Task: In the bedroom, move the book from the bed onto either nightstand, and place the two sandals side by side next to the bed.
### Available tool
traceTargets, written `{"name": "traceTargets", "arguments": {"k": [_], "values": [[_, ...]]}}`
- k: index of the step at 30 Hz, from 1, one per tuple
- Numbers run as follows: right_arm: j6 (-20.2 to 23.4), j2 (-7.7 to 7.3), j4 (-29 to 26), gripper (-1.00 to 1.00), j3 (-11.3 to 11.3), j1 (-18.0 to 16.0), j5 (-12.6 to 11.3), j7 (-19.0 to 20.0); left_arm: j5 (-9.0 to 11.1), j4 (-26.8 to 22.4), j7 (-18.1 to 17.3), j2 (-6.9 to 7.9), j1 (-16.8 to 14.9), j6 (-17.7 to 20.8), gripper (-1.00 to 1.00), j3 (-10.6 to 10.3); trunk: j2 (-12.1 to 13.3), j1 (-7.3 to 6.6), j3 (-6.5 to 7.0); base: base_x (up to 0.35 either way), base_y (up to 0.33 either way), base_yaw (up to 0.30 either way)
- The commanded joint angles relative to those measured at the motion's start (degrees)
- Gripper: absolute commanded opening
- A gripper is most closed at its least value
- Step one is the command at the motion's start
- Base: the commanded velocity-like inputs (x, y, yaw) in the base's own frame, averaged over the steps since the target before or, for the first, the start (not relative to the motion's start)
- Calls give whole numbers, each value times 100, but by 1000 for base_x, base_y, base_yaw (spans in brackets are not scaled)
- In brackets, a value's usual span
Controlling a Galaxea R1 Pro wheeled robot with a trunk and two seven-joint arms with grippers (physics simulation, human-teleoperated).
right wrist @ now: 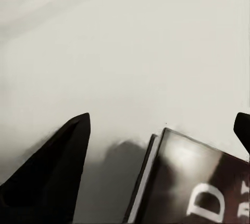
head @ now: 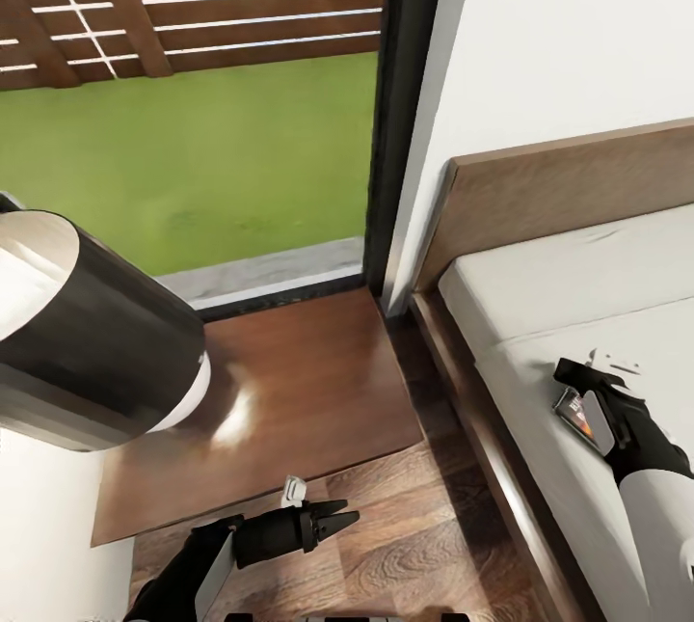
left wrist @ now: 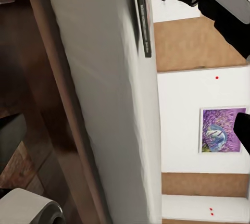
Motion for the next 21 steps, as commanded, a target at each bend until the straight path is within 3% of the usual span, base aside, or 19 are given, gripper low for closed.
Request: {"name": "traceTargets", "arguments": {"k": [1,21], "values": [[47,0,250,100,10,3,-76,-20,30,1,-11,1,-3,59,100,-7,-1,0,-4,0,0,57],[47,0,250,100,10,3,-76,-20,30,1,-8,1,-3,65,100,-7,-1,0,-4,0,0,4]]}}
